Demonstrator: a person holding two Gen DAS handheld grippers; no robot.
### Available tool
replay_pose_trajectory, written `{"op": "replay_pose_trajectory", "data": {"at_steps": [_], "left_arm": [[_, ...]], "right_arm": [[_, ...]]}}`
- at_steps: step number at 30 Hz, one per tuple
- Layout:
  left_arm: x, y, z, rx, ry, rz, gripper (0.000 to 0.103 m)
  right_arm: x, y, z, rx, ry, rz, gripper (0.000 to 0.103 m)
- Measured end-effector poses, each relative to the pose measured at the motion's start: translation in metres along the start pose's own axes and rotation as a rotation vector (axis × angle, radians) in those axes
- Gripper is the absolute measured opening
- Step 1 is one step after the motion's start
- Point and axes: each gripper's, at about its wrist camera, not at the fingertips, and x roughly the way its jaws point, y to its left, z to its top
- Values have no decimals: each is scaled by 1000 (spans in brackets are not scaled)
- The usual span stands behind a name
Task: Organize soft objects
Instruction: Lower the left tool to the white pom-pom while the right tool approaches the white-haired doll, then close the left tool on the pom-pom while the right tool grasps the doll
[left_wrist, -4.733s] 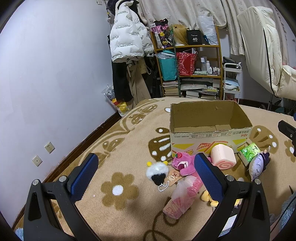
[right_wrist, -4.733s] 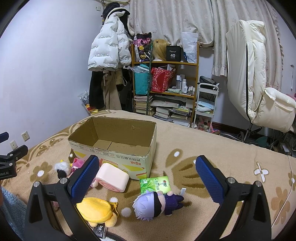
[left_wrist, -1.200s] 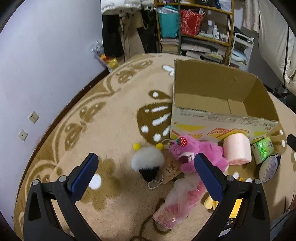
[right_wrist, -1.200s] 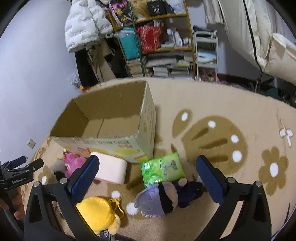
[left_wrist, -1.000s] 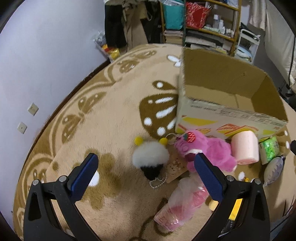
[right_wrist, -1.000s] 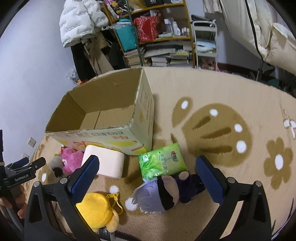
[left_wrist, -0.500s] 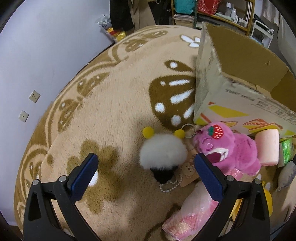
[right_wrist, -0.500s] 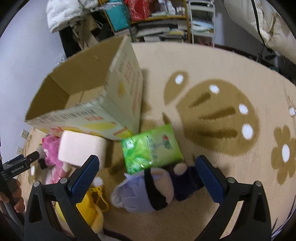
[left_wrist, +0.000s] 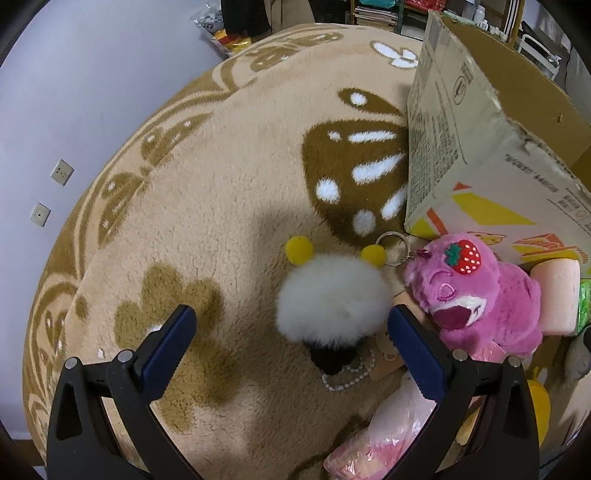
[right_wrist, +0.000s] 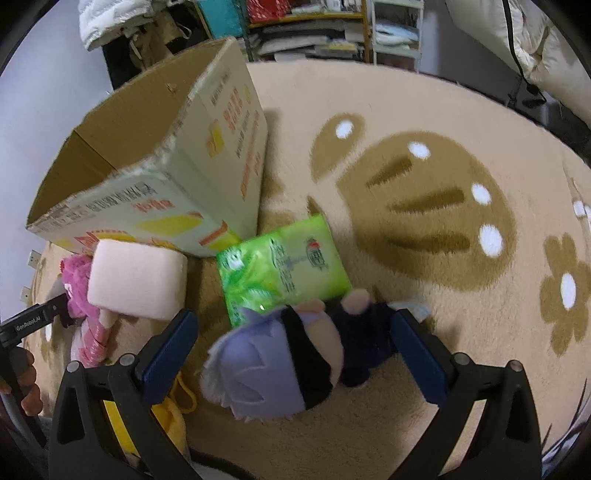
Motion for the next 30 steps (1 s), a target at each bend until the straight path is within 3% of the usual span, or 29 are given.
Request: {"op": "replay_pose_trajectory", "data": {"at_steps": [8, 13, 16, 18, 21, 25, 30], "left_arm": [[1, -9, 3, 44, -22, -9, 101], [0, -15, 3, 77, -35, -8, 84], [0, -17, 1, 86, -37, -12, 62], [0, -14, 1, 68, -35, -39, 35], [-4, -8, 1, 27, -44, -76, 26], [-11, -3, -2, 13, -61, -69, 24], [-30, -1, -8, 8, -104, -66, 17]], "right_arm": [[10, -15, -3, 77, 64, 11, 103], [13, -16, 0, 83, 69, 19, 103], [12, -13, -1, 78, 69, 22, 102], [8, -17, -4, 81, 67, 30, 100], [0, -20, -10, 85, 59, 39, 97], [-12, -17, -9, 84, 42, 46, 91], [-30, -12, -12, 83, 31, 71, 77]]}}
